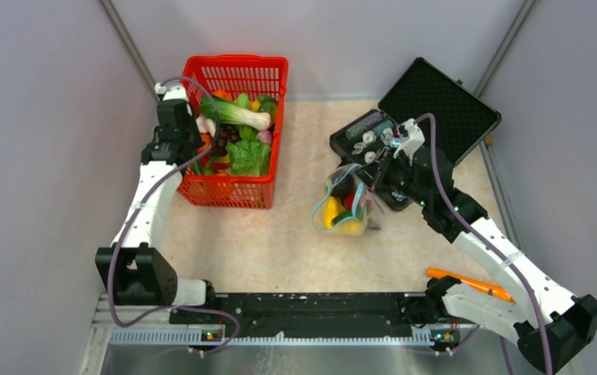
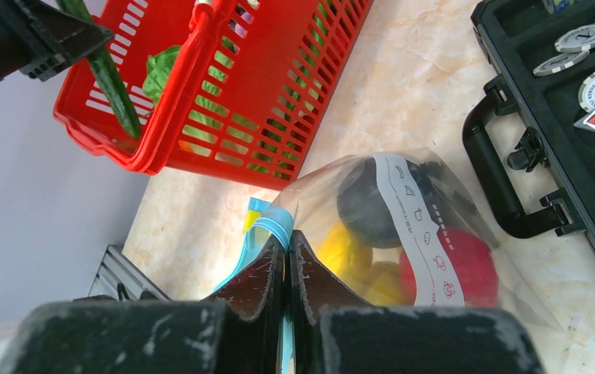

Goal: Place the food in the zip-top bag and seal the zipper

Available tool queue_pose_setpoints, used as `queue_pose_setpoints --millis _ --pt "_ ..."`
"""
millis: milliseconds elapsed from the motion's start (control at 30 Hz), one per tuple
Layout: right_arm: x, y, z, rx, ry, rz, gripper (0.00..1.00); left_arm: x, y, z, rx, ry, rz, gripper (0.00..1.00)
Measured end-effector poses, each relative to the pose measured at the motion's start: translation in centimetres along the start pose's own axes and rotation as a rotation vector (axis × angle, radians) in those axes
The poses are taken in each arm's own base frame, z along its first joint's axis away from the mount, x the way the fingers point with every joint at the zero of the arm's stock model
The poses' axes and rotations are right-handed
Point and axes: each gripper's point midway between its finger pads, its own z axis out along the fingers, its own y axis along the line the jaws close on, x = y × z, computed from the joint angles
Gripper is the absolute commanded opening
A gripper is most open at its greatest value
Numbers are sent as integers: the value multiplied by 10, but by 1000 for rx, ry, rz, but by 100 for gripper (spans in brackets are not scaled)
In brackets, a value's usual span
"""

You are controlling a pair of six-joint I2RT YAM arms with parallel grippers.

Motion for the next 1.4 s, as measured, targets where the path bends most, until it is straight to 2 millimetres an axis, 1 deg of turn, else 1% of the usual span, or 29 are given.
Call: queue_pose_setpoints --millis 100,133,167,200,300,400,467,600,667,833,967,1067,1167,1300,1400 --pt "1 0 1 -6 -3 7 0 -12 -9 -18 73 -71 -36 4" --pt "1 1 1 -7 -3 8 0 -18 -13 -26 104 -101 -49 5" --pt "1 1 1 -7 -3 9 0 -29 -18 -39 145 -148 -69 5" --pt "0 1 1 -8 -4 11 0 -33 -19 -43 157 -164 -75 5" --pt "-1 2 1 -13 -8 15 0 -57 -26 -66 223 -259 -106 4" --pt "-2 3 2 -18 -13 17 0 -70 -35 -82 290 -306 -124 3" --pt "-2 4 2 -19 -13 17 0 -73 -45 -89 355 -314 -134 4" --pt "-2 4 3 -20 -13 20 0 -78 -85 -113 616 -353 -139 4" --pt "-1 4 4 -20 -11 24 0 -74 -105 -129 756 -367 -138 4" --pt "-1 4 5 -24 -11 36 0 -59 -152 -178 1098 -398 -124 4" --pt "-2 7 7 -38 -15 49 0 -44 -183 -211 1284 -401 -85 2" --pt "-3 10 8 -51 -21 60 0 -35 -201 -232 1375 -416 -60 0" --pt "1 8 9 -53 -16 73 0 -28 -214 -249 1447 -439 -85 0" --pt "4 7 10 -53 -14 93 0 -16 -228 -263 1529 -453 -138 0" --pt "4 7 11 -57 -18 116 0 -7 -244 -271 1589 -442 -162 0"
